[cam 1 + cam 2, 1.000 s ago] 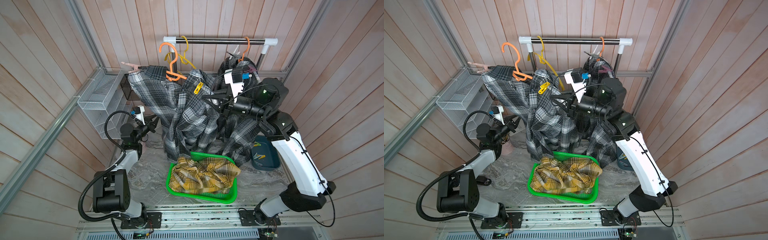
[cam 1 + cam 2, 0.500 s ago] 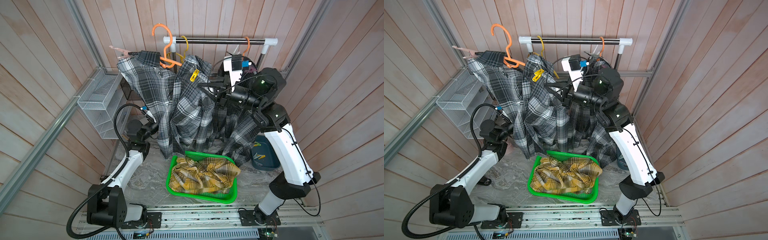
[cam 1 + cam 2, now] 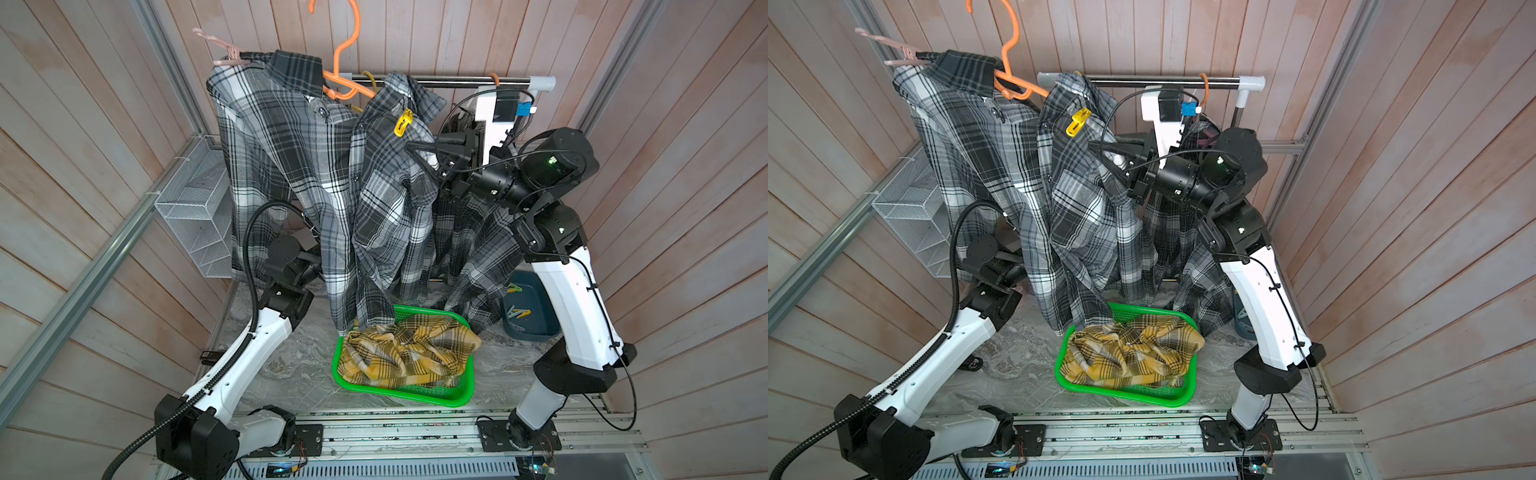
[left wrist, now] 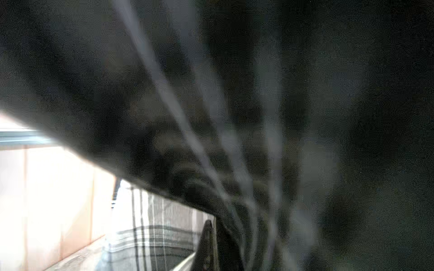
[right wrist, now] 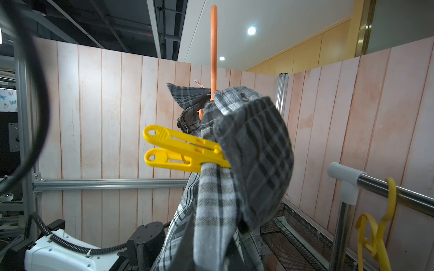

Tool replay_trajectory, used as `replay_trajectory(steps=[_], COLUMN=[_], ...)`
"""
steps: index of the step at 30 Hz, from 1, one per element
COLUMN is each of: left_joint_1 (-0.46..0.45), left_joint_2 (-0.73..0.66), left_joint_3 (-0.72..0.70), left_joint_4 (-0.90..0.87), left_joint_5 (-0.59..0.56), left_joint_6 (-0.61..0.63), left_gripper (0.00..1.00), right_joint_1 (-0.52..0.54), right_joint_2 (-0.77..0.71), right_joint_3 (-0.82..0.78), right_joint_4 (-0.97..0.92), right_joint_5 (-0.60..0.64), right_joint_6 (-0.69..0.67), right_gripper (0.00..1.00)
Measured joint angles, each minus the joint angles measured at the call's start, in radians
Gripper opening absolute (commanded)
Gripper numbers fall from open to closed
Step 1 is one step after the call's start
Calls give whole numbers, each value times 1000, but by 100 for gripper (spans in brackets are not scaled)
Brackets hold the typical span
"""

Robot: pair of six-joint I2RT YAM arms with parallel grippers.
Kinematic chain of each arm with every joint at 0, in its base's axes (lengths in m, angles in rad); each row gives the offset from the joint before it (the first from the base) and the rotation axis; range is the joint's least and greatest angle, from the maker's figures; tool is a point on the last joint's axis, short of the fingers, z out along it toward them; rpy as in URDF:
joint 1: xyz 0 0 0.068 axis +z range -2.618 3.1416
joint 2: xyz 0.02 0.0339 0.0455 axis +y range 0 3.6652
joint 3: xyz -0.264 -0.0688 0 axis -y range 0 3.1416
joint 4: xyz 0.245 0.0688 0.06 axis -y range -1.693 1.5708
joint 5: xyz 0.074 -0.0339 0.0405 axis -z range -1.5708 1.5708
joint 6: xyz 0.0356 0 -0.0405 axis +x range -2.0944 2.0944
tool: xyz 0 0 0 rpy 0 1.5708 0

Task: Remove the clothespins securing long-sleeve shirts to the hanger
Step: Place the long-sleeve shirt at the bin.

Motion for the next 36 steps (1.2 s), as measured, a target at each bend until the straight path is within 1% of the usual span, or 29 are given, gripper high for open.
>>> replay_trajectory(steps=[6,8,18,24,28,29,31,33,35,36], left_joint_1=[-86,-108,-218,-229,-227,-224,-213,-193,-163,-143], left_joint_2=[0,-6,-35,-35,-41,-46,-58,-67,-76,-83], left_joint_3=[0,-6,-91,-187,-284,-309,-365,-407,-437,-450], left_joint_4=[-48,-50,-60,-83,-111,-120,-138,-159,-181,-192], left_joint_5=[-49,-68,-137,-202,-266,-277,-298,-311,-315,-315], left_joint_6=[15,15,15,11,6,2,-11,-26,-45,-53], left_gripper=[0,0,0,0,5,8,18,36,56,62], right_joint_1=[0,0,0,0,-6,-10,-21,-34,-48,-57], right_joint_2=[-4,-21,-236,-339,-418,-438,-481,-518,-544,-554], right_joint_3=[2,-28,-434,-642,-795,-831,-913,-979,-1028,-1048], right_joint_4=[45,58,194,247,268,270,285,293,301,305], right_joint_5=[-16,-19,0,30,53,56,61,68,77,79], right_joint_6=[50,65,154,159,152,150,149,149,149,149], right_gripper=[0,0,0,0,0,0,0,0,0,0])
